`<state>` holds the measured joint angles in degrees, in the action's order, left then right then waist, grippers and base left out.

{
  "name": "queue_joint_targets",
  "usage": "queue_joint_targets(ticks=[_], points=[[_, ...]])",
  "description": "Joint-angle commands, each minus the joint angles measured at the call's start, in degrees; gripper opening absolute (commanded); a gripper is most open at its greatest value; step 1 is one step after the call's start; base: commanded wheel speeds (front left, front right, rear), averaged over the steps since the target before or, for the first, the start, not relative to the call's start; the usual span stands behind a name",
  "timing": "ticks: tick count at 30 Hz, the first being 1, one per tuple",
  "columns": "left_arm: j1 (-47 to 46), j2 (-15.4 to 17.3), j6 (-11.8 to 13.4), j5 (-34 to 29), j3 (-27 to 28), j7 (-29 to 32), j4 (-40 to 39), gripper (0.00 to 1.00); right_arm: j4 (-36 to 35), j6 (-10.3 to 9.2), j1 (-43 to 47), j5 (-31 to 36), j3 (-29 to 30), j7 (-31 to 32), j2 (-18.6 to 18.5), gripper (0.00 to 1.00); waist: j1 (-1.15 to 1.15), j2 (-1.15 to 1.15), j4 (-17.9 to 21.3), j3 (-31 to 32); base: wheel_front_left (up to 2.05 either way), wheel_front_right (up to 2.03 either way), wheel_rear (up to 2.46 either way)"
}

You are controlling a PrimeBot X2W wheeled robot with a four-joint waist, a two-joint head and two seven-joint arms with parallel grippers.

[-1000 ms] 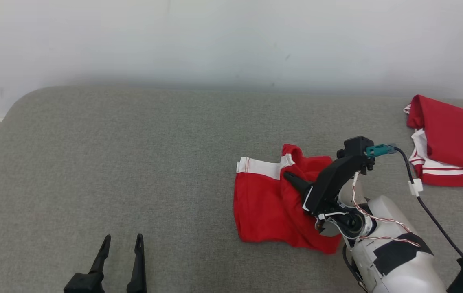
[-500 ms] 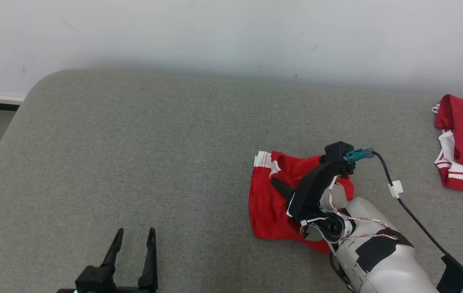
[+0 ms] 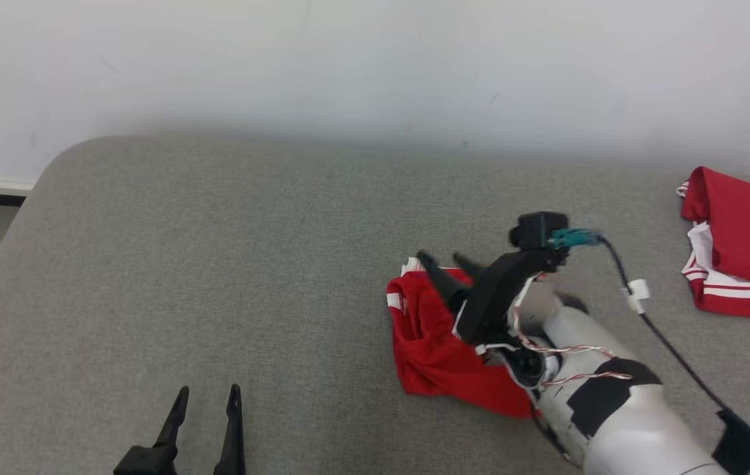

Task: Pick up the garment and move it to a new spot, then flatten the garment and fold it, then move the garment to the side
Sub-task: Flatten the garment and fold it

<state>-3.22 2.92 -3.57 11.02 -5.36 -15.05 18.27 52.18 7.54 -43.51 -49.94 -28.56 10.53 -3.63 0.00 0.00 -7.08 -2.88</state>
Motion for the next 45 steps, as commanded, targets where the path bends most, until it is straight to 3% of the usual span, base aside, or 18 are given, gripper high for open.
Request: queue_joint_targets(ticks=[1,11,16,19,26,31,36,45], points=[[1.2,-0.1,-0.2,-0.3,0.4,-0.1,-0.1,1.00,-1.1,-0.10,-0.3,0.8,-0.1,-2.0,-1.6,1.00,0.00,0.00,0.7,0.6,0.00,0.00,0.00],[2.3,0.0,0.3,-1.8,3.2,-0.1,-1.1,1.00,-9.1,-0.10,3.4,5.9,0.5,-20.5,-9.2,1.00,0.00,0.00,3.6,1.3,0.00,0.00,0.00],[2.8,-0.1,0.0,-3.0,4.3,-0.1,-1.9,1.00,-11.0,-0.10,6.9,9.9,3.2,-25.1,-11.4,1.00,0.00,0.00,5.1,1.6,0.00,0.00,0.00],[3.2,-0.1,0.0,-3.6,4.8,-0.1,-2.6,1.00,-15.6,-0.10,10.1,13.1,7.6,-25.7,-11.9,1.00,0.00,0.00,5.8,1.6,0.00,0.00,0.00],[3.3,-0.1,0.1,-4.8,6.0,-0.1,-4.3,1.00,-33.2,-0.10,26.5,27.5,21.4,-25.7,-8.6,1.00,0.00,0.00,7.1,2.0,0.00,0.00,0.00],[3.8,-0.1,-0.1,-5.1,6.4,-0.1,-4.7,1.00,-41.2,-0.11,34.5,34.5,24.5,-25.7,-5.8,1.00,0.00,0.00,7.9,2.1,0.00,0.00,0.00],[4.4,-0.1,-0.7,-5.3,6.5,-0.1,-5.3,1.00,-45.2,-0.11,40.4,38.2,27.4,-25.7,-2.9,1.00,0.00,0.00,8.2,2.5,0.00,0.00,0.00],[5.6,-0.1,-1.2,-4.9,6.2,-0.1,-5.9,1.00,-46.9,-0.11,45.3,37.6,29.8,-25.7,0.4,1.00,0.00,0.00,8.6,2.7,0.00,0.00,0.00]])
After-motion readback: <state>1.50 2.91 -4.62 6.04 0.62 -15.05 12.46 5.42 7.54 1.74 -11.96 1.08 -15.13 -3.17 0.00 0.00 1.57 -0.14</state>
